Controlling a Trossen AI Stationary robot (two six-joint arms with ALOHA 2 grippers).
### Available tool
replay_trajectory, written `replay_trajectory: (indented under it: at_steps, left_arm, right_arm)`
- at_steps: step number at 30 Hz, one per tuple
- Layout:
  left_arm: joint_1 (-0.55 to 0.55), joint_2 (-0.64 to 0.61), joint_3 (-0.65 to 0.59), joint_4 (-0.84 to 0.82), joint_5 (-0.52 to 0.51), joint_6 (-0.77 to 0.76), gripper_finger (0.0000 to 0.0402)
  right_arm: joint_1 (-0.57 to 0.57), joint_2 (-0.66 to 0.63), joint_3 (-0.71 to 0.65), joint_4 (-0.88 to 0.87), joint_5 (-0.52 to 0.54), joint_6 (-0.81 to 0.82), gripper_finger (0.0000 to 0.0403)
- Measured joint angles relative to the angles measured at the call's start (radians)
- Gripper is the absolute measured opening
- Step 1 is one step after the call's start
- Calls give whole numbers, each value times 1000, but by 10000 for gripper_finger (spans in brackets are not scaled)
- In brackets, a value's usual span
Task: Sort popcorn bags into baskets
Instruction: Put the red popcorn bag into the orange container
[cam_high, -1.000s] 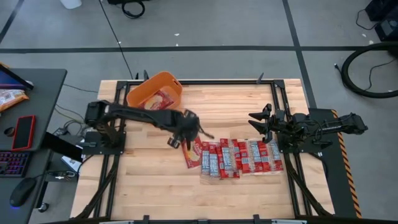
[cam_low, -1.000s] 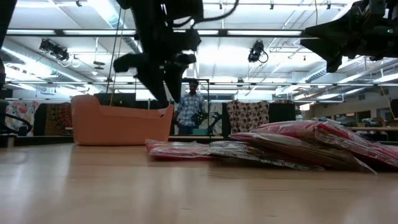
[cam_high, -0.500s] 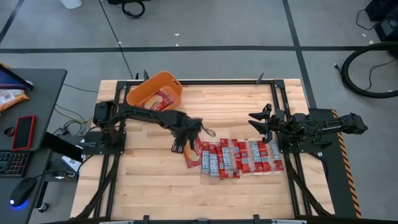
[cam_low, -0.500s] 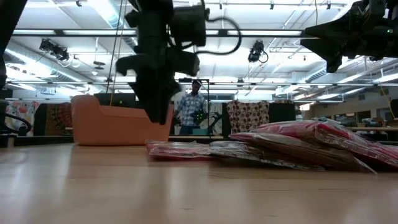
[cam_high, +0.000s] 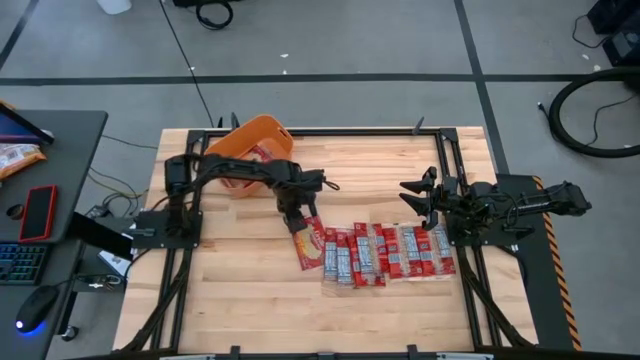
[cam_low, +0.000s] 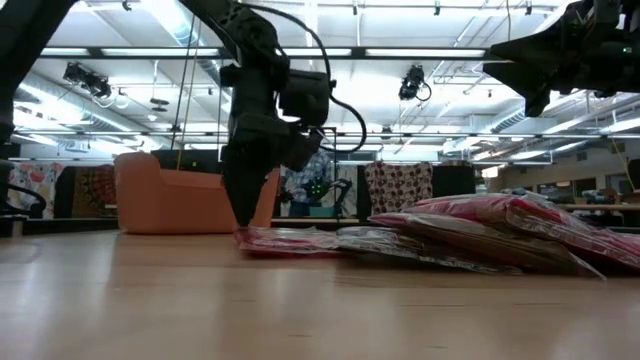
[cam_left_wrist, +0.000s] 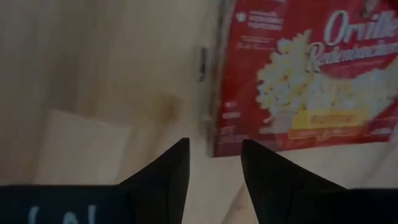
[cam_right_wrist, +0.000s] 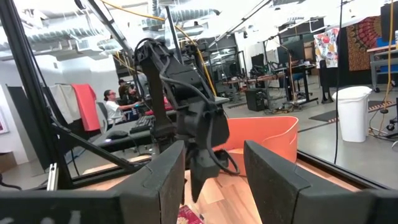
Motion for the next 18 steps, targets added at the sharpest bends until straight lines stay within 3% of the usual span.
replay_trajectory:
  at_steps: [18]
  left_arm:
    - [13,34,0,9,22,41,148]
  right_arm:
    - [0,0,0,0,0,0,170]
